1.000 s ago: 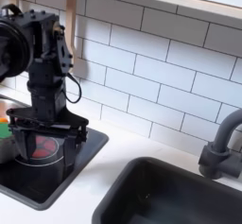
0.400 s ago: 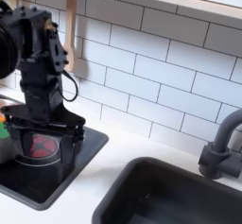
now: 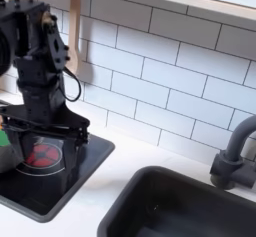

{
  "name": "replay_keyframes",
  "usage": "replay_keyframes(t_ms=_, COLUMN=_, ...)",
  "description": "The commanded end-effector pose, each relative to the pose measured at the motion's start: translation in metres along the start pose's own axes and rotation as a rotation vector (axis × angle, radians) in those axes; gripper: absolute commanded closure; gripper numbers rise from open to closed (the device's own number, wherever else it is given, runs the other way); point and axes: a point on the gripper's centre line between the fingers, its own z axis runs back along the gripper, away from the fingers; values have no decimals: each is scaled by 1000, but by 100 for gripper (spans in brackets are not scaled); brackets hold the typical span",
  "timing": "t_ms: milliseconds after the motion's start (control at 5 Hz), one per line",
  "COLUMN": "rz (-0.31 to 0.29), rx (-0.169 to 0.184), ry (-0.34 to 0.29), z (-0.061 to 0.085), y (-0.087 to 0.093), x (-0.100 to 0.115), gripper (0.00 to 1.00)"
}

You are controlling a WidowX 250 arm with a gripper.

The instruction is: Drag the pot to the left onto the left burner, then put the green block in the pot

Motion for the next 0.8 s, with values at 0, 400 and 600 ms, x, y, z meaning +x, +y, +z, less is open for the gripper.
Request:
replay_keyframes(t_ms=0, rz=-7, rx=-19, ry=-76, z=22, y=-3, x=-4, gripper=0)
replay_keyframes(t_ms=400, rz=17, rx=-36, ry=-152, z=45, y=4, x=-6, gripper=0)
replay_keyframes(t_ms=600, rz=23, rx=-105, ry=-202, z=54, y=4, x=-4, gripper=0)
